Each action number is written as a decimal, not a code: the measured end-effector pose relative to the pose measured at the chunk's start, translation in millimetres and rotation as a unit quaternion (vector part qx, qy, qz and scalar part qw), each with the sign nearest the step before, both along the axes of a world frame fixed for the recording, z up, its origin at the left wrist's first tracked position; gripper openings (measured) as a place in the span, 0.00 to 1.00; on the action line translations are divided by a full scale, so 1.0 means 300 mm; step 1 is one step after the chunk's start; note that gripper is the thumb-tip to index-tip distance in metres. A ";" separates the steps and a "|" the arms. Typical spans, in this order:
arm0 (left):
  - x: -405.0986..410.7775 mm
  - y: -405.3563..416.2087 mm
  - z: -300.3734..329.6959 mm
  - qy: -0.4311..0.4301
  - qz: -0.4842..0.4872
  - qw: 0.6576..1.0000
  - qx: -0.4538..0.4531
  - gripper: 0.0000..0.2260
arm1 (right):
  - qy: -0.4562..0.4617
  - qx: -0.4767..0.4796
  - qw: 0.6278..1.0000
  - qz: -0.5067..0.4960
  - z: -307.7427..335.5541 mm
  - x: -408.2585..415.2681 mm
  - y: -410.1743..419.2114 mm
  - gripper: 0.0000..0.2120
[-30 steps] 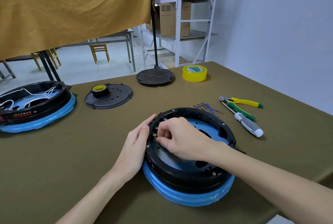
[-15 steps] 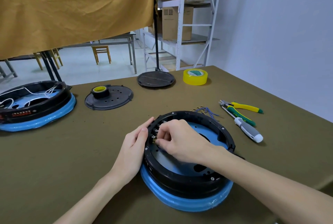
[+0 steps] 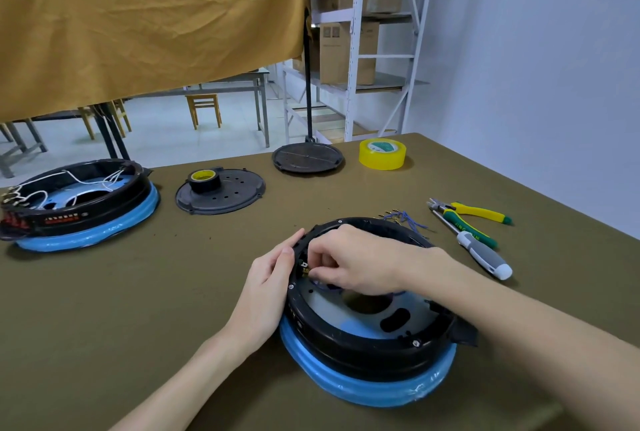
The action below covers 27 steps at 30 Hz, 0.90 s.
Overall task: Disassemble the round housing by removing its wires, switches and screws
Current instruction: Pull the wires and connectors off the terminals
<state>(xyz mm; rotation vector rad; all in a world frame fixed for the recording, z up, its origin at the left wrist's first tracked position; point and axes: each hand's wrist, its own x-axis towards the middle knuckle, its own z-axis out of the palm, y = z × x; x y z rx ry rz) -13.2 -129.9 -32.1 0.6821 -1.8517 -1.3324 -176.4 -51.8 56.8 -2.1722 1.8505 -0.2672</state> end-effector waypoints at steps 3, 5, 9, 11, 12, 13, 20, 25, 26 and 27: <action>-0.001 0.000 0.000 0.003 -0.001 1.000 0.001 0.18 | 0.029 -0.017 0.999 -0.022 0.000 0.025 0.011 0.08; -0.002 0.000 -0.001 0.006 -0.002 1.000 0.000 0.18 | 0.058 -0.044 0.996 -0.053 -0.022 0.048 0.032 0.11; -0.003 -0.004 -0.005 0.008 -0.002 1.000 -0.013 0.18 | 0.068 -0.103 0.988 -0.094 -0.073 0.114 0.057 0.10; -0.002 -0.006 -0.008 0.009 -0.006 1.000 -0.006 0.17 | 0.032 -0.097 0.989 -0.104 -0.077 0.113 0.054 0.09; -0.002 -0.007 -0.009 0.011 -0.008 1.000 -0.002 0.17 | 0.016 -0.087 0.992 -0.095 -0.068 0.093 0.050 0.09; -0.002 -0.007 -0.011 0.013 -0.011 1.000 0.002 0.17 | 0.004 -0.072 0.995 -0.073 -0.055 0.066 0.045 0.09; -0.004 -0.007 -0.008 0.024 -0.014 1.000 0.001 0.21 | 0.026 -0.106 0.992 -0.066 -0.084 0.068 0.048 0.10; -0.001 -0.005 -0.011 0.021 -0.019 1.000 0.004 0.19 | -0.041 -0.063 0.996 -0.052 -0.058 0.028 0.037 0.10; -0.002 -0.005 -0.011 0.020 -0.019 1.000 0.007 0.18 | -0.038 -0.048 0.998 -0.023 -0.037 0.008 0.036 0.09; -0.002 -0.005 -0.011 0.019 -0.017 1.000 0.009 0.17 | -0.027 -0.040 0.999 -0.003 -0.025 -0.002 0.033 0.09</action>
